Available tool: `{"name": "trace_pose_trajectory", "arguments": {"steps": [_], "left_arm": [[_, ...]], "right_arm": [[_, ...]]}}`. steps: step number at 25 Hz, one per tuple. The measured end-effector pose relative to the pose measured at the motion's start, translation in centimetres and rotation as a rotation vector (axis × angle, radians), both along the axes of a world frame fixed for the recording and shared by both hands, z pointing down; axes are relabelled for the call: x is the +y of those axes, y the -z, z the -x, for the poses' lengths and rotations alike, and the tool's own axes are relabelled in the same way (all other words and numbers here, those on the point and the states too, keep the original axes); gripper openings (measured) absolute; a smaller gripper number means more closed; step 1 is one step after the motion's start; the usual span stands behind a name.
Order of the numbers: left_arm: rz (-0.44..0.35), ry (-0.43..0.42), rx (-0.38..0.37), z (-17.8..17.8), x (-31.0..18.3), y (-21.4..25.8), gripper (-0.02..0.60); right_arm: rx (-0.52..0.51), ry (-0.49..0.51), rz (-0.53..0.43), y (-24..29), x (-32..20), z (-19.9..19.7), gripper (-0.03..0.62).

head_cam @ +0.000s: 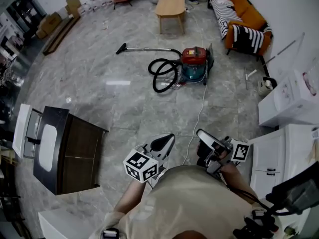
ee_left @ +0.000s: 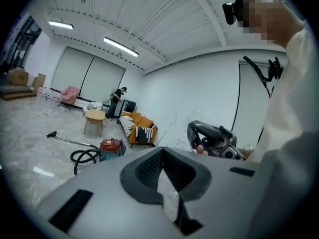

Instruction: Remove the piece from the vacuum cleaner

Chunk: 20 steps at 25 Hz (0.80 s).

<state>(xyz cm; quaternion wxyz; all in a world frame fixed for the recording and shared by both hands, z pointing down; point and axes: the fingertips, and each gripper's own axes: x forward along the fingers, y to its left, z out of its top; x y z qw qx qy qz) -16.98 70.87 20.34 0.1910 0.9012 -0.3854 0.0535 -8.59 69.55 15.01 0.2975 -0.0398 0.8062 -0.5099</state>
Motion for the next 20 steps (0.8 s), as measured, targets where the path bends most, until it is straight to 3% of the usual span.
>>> {"name": "trace_pose_trajectory", "arguments": {"steps": [3,13,17,20], "left_arm": [[-0.014,0.012,-0.022,-2.8,-2.0,0.9,0.002],[-0.002,0.066,-0.054,-11.8,-7.3,1.0,0.002],[0.003,0.067,-0.078,-13.7,-8.3,1.0,0.002],[0.021,0.065,-0.091,-14.1,-9.6,0.6,0.002]], "right_arm": [[-0.044,0.009,0.000,0.1,-2.3,-3.1,0.003],[-0.044,0.060,-0.018,-1.1,-7.8,-11.9,0.003],[-0.024,0.131,0.029,-3.3,-7.9,-13.0,0.003],[-0.019,0.114,0.023,-3.1,-9.0,-14.0,0.003]]}}
